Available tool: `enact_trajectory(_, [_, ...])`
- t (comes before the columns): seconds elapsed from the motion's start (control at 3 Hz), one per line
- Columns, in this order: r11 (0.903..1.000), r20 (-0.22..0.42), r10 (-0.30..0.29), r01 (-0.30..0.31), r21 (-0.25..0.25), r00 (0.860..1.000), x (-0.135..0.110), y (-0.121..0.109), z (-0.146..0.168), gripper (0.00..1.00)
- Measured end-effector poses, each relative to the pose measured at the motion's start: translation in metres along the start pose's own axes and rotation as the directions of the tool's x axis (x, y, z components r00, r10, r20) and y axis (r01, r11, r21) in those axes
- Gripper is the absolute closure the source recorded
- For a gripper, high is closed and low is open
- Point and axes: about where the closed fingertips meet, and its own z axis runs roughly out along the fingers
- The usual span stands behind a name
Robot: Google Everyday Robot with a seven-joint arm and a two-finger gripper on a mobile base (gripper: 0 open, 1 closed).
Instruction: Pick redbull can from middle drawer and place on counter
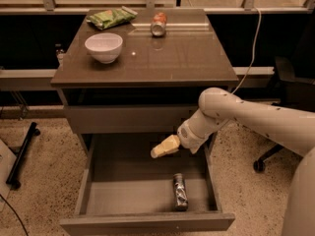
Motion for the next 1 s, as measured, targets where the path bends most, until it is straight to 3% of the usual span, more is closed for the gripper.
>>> enact_trajectory(0.33, [0.9961, -0.042, 0.088, -0.088, 0.002, 0.995, 0.003, -0.015, 0.036, 0.00])
enact_trajectory(0.67, [0.9752, -0.134, 0.213, -0.203, 0.088, 0.968, 0.019, -0.040, 0.085, 0.00])
enact_trajectory(1.0, [0.9540, -0.181, 0.285, -0.260, 0.150, 0.941, 0.033, -0.053, 0.110, 0.00])
